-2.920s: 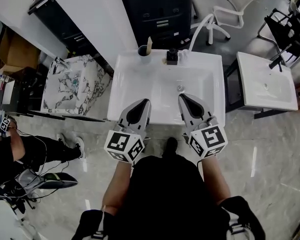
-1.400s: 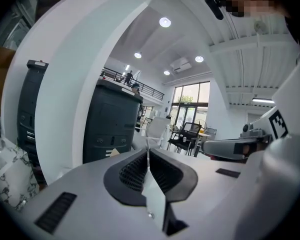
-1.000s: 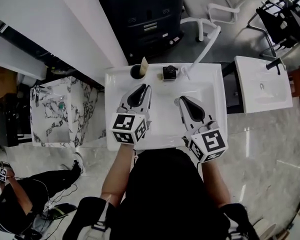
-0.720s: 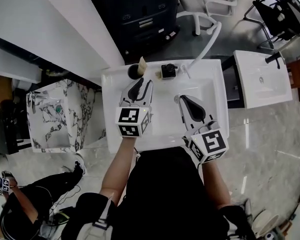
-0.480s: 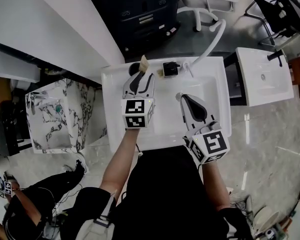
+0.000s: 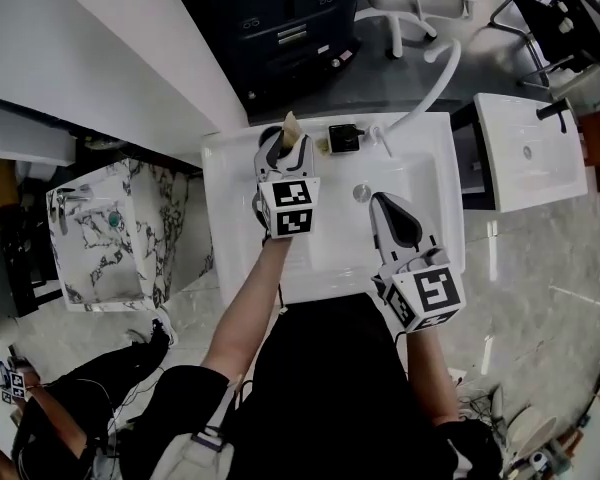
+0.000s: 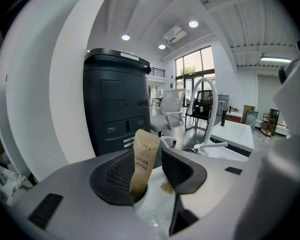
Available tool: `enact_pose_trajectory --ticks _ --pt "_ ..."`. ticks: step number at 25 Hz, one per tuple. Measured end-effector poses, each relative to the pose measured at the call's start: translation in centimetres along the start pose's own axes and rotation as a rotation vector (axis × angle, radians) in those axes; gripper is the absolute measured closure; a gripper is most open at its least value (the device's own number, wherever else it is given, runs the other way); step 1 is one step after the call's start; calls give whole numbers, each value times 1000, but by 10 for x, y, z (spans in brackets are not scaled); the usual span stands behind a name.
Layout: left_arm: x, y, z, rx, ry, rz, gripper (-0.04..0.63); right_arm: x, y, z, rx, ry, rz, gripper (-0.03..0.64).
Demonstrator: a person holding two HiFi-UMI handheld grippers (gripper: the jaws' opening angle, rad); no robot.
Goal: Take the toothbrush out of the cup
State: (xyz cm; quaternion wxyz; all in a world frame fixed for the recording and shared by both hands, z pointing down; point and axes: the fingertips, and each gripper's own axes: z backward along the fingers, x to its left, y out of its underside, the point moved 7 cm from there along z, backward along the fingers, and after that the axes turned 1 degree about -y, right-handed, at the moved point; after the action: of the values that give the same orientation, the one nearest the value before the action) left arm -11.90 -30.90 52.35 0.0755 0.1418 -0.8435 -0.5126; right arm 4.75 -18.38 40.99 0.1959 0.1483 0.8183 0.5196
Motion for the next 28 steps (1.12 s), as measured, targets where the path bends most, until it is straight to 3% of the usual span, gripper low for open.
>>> enact_pose_trajectory --ticks 11,28 --pt "17 1 -14 15 -35 9 417 -1 -3 -5 3 6 -13 584" --pt "42 10 -7 28 -105 100 554 5 -3 -5 8 1 -8 584"
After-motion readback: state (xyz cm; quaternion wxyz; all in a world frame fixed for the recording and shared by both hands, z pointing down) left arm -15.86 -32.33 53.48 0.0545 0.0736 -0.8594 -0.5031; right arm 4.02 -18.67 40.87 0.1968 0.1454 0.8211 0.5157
